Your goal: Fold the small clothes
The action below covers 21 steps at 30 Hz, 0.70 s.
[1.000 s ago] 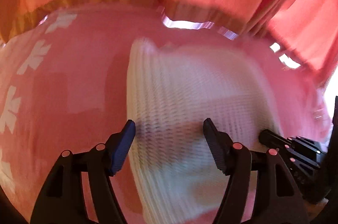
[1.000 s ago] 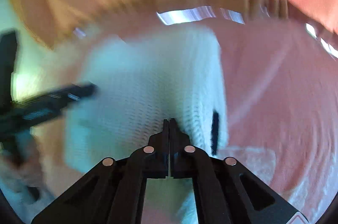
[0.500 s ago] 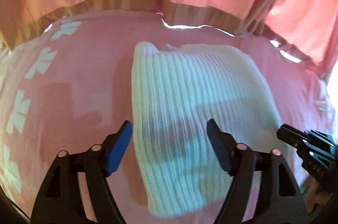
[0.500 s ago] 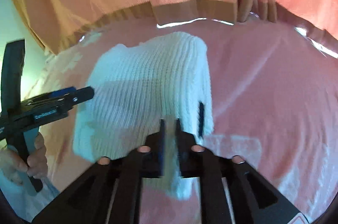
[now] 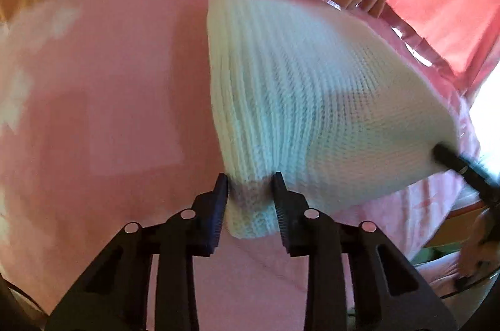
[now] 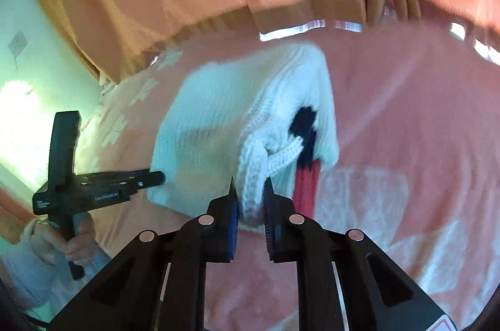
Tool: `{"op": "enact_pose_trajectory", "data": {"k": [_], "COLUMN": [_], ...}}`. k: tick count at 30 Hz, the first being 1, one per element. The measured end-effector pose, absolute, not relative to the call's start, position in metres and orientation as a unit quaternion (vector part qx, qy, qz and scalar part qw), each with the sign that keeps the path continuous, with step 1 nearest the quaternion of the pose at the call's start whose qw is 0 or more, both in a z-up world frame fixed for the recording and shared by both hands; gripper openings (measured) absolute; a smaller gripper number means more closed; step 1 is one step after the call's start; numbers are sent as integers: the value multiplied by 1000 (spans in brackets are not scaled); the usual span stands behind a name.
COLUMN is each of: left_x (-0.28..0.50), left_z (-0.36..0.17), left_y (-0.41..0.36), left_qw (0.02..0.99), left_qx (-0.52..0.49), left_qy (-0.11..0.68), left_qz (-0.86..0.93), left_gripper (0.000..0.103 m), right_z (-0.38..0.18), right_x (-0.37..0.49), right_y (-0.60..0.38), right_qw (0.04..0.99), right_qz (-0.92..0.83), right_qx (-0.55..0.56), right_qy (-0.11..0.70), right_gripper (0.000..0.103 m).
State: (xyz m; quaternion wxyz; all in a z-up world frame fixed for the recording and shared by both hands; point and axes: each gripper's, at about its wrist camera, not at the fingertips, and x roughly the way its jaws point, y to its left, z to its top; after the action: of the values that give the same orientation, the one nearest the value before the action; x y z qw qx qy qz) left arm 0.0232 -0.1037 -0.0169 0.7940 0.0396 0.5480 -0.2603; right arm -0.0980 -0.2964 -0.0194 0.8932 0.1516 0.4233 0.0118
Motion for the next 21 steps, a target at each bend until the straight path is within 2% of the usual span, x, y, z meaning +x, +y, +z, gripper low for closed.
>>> {"op": "enact_pose_trajectory", "data": {"k": [2, 3, 4, 6, 7, 8, 9, 10, 12, 15, 21], "left_x": [26, 29, 28, 28, 28, 30, 32, 34, 37, 48, 84], "left_z": [-25, -33, -35, -28, -19, -8, -1, 6, 16, 14, -31], "left_y": [-105, -104, -103, -104, -104, -103, -101, -101, -108, -124, -123], "left_qw": [790, 781, 779, 783, 789, 797, 803, 810, 823, 823, 761], "left_qx": [55, 46, 40, 42, 37, 20, 4, -7, -13, -10, -131], "left_qy": [555, 571, 574, 567, 557, 546, 537, 527, 508, 509, 591], "left_qz": [-253, -251, -250, -252, -255, -257, -258, -257, -254, -253, -232], "left_gripper": [33, 34, 35, 38, 44, 50, 65, 78, 85, 88, 89], "right_z": [-50, -73, -87, -73, -62, -53, -43, -33, -24, -31, -76], "right_x": [-88, -84, -83, -85, -88, -91, -92, -92, -84, -67, -32], "right_y": [-301, -307, -311, -310, -310, -310, -311, -312, -313, -317, -331], "right_qw": [864, 838, 827, 840, 851, 861, 870, 882, 892, 887, 844], "right_qz": [-32, -40, -37, -45, -52, -60, -65, -69, -75, -63, -64], "right_qx": [126, 132, 152, 142, 139, 140, 142, 146, 148, 168, 231], "right_qy": [487, 527, 540, 523, 504, 485, 467, 443, 421, 426, 480], "right_gripper": [15, 21, 22, 28, 33, 44, 55, 61, 75, 76, 77]}}
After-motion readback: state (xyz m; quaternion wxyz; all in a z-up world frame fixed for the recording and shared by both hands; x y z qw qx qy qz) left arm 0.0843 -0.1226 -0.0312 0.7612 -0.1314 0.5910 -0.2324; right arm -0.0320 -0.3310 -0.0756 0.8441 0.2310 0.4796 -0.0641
